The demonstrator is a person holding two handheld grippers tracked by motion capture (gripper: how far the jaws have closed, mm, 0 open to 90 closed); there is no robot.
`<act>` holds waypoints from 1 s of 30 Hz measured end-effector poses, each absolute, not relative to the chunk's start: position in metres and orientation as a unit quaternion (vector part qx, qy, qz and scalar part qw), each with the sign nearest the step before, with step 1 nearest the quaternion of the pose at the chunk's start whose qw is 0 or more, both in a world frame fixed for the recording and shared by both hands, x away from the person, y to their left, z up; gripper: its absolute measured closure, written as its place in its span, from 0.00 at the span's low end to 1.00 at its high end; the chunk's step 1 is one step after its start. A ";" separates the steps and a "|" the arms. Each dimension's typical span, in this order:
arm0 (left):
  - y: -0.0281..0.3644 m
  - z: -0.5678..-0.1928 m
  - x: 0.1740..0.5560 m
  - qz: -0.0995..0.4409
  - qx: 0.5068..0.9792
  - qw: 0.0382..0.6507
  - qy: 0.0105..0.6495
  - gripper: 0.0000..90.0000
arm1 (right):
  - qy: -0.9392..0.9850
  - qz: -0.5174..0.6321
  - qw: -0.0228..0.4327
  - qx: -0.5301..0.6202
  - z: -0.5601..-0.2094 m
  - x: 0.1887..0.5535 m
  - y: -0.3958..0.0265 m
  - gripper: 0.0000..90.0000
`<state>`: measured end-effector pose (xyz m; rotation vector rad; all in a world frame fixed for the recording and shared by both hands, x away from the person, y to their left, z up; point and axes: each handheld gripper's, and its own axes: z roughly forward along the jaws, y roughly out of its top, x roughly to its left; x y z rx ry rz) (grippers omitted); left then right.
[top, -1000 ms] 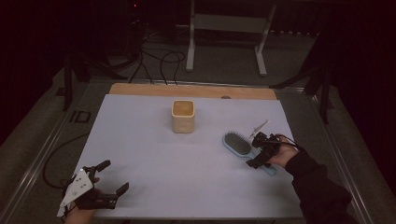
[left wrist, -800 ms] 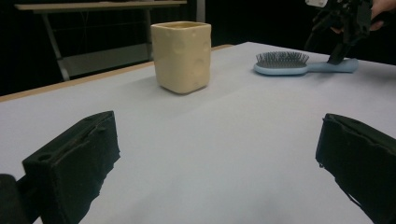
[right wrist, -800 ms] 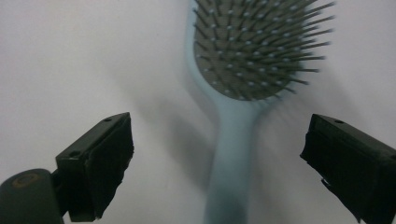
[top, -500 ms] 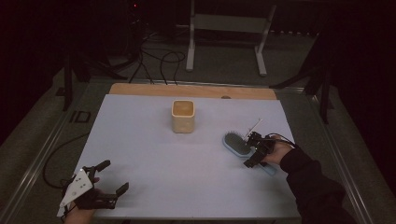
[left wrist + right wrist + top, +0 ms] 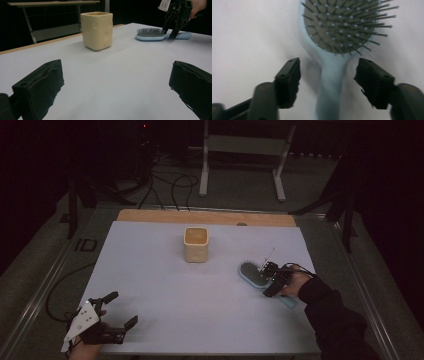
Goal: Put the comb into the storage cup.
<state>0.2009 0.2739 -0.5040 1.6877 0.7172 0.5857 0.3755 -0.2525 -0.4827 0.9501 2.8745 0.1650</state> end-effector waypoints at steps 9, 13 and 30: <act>0.274 -0.504 0.201 0.249 0.720 0.572 0.305 0.00 | 0.942 0.030 0.032 0.332 -0.488 0.383 -0.253 0.70; 0.274 -0.504 0.201 0.249 0.720 0.572 0.305 0.00 | 0.940 0.033 0.026 0.339 -0.488 0.386 -0.255 0.73; 0.274 -0.504 0.201 0.248 0.720 0.572 0.304 0.00 | 0.938 0.031 0.052 0.340 -0.490 0.378 -0.251 0.78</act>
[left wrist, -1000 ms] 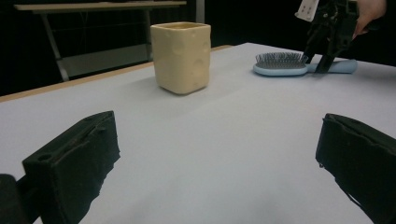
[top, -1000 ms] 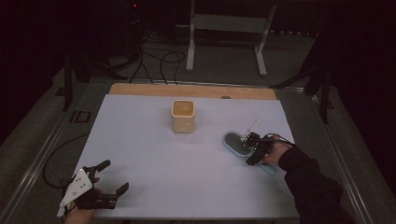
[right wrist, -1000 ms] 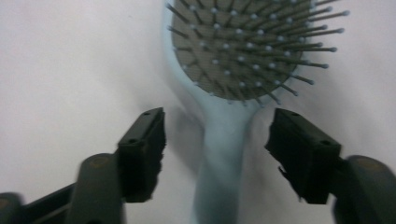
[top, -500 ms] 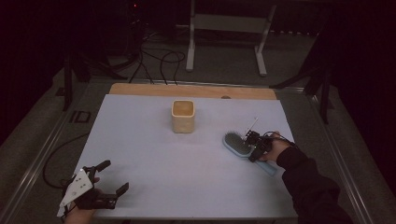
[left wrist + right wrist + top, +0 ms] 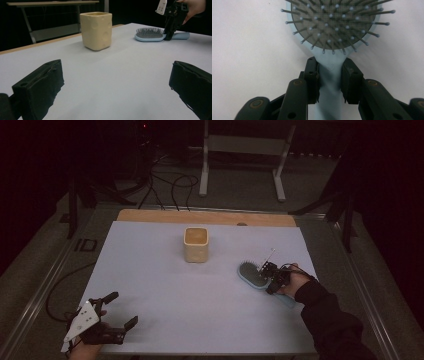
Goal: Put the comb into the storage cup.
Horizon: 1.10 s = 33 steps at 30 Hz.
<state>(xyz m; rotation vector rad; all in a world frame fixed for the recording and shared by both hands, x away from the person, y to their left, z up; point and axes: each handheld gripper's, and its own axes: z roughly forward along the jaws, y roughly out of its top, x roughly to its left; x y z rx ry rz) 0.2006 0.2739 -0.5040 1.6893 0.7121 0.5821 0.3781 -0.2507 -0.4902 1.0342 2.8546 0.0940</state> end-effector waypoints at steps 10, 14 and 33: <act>0.274 -0.504 0.201 0.248 0.720 0.572 0.305 0.00 | 0.934 0.060 0.098 0.338 -0.492 0.363 -0.253 0.78; 0.274 -0.504 0.201 0.249 0.720 0.572 0.305 0.00 | 0.932 0.069 0.099 0.341 -0.491 0.362 -0.255 0.78; 0.274 -0.504 0.201 0.249 0.720 0.571 0.306 0.00 | 0.905 0.197 0.115 0.359 -0.472 0.360 -0.247 0.78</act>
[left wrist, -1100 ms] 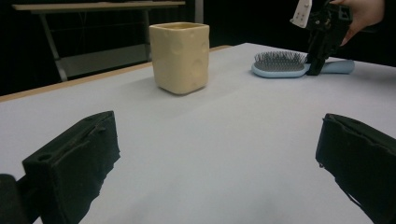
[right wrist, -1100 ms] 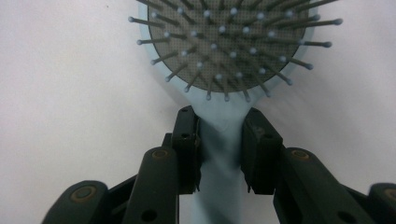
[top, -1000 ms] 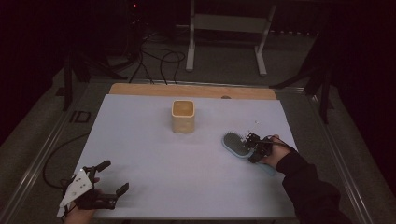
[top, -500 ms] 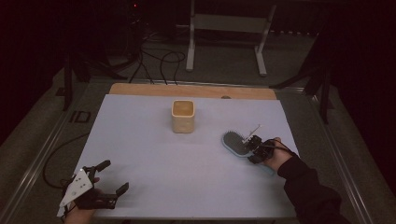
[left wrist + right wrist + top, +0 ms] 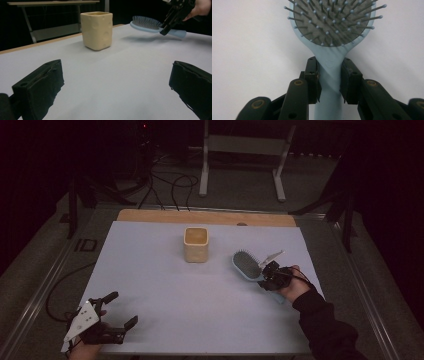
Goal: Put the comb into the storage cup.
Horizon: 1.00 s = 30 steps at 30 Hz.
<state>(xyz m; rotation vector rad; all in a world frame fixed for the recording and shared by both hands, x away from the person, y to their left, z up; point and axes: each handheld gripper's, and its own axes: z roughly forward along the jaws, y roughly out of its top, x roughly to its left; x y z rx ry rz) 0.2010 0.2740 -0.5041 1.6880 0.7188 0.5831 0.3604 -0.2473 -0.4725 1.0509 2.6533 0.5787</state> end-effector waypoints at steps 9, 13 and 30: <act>0.274 -0.504 0.201 0.249 0.721 0.571 0.305 0.00 | 0.874 0.281 0.135 0.373 -0.447 0.359 -0.248 0.78; 0.274 -0.504 0.201 0.250 0.721 0.571 0.305 0.00 | 0.859 0.323 0.144 0.370 -0.435 0.359 -0.244 0.78; 0.274 -0.504 0.201 0.250 0.721 0.571 0.304 0.00 | 0.815 0.426 0.181 0.350 -0.401 0.362 -0.214 0.78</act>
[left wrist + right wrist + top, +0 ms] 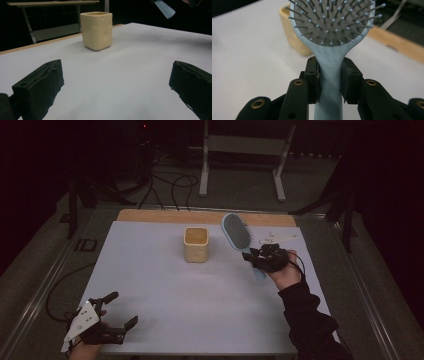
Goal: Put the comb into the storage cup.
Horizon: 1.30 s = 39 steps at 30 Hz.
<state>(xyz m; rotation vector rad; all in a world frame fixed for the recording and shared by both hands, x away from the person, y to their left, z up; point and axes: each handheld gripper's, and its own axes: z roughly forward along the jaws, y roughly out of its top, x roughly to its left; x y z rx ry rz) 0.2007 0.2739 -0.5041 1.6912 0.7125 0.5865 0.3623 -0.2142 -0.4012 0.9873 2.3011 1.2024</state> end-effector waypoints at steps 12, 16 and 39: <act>0.274 -0.504 0.201 0.250 0.721 0.571 0.303 0.00 | 0.775 0.491 0.201 0.343 -0.380 0.369 -0.195 0.78; 0.274 -0.504 0.201 0.249 0.721 0.572 0.303 0.00 | 0.764 0.506 0.203 0.345 -0.376 0.374 -0.191 0.78; 0.274 -0.504 0.201 0.248 0.720 0.572 0.303 0.00 | 0.727 0.544 0.236 0.346 -0.358 0.397 -0.166 0.78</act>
